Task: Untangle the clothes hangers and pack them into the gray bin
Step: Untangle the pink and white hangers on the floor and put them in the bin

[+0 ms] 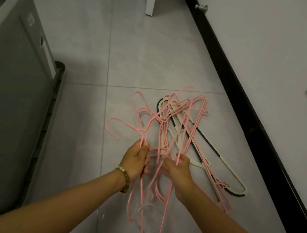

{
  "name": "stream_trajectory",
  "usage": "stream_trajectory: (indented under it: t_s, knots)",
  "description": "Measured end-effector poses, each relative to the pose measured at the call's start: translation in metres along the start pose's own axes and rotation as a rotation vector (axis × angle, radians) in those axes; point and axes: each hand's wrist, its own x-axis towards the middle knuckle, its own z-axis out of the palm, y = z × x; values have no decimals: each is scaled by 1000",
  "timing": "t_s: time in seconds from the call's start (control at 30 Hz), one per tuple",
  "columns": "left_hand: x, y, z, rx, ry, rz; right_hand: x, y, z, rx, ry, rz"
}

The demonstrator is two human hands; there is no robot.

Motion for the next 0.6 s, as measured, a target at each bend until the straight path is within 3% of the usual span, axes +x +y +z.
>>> stream_trajectory:
  t_s: [0.1, 0.27, 0.5, 0.6]
  knots:
    - [4, 18, 6, -9, -56, 51, 4, -12, -5, -36, 5, -104]
    - [43, 39, 25, 96, -100, 10, 41, -41, -29, -89, 182, -278]
    - [85, 18, 38, 296, -128, -83, 86, -39, -58, -277, 38, -106]
    - [89, 4, 35, 341, 9, -123, 84, -22, -65, -310, 26, -106]
